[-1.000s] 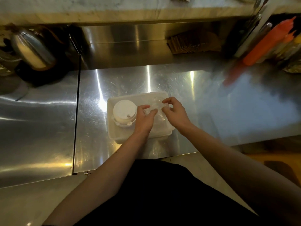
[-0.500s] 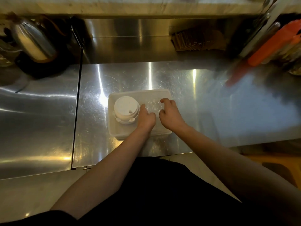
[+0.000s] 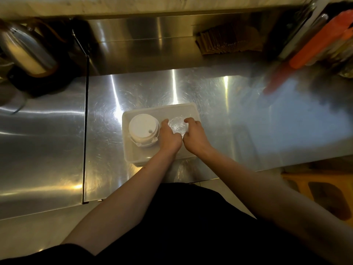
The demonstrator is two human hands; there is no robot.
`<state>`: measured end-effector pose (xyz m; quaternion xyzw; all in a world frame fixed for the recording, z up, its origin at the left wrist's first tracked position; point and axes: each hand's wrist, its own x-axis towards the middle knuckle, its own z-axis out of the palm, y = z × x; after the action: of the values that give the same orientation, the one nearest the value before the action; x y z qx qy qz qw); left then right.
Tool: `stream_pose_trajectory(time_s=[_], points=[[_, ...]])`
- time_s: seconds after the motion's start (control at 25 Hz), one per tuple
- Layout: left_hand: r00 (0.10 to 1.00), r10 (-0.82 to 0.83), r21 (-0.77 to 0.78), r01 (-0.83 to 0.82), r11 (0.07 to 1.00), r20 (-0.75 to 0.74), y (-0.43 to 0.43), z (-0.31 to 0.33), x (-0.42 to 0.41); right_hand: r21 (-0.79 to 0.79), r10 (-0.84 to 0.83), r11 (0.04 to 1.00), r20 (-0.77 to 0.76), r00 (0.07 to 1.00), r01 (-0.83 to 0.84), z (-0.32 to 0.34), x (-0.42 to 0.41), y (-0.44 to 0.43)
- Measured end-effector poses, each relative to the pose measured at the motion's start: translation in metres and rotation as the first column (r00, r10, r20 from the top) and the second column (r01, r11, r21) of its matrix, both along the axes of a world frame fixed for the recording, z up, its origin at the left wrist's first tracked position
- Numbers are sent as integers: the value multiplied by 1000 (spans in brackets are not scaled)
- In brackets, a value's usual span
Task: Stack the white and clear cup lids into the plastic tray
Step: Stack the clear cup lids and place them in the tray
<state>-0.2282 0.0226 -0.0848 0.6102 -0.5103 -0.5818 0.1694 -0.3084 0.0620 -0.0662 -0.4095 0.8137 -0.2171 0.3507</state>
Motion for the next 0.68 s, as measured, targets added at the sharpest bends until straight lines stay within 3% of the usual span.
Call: stream_pose_trajectory(time_s=[0.28,0.68], points=[[999,-18,29,17,999,39,-9,-11,-4,26,-43,999,64,997,41,-7,-5,-9],[999,28,18,-28,999,-30,-15,-21,-6,-36,-124,990,187,974,133,-5,-14,-13]])
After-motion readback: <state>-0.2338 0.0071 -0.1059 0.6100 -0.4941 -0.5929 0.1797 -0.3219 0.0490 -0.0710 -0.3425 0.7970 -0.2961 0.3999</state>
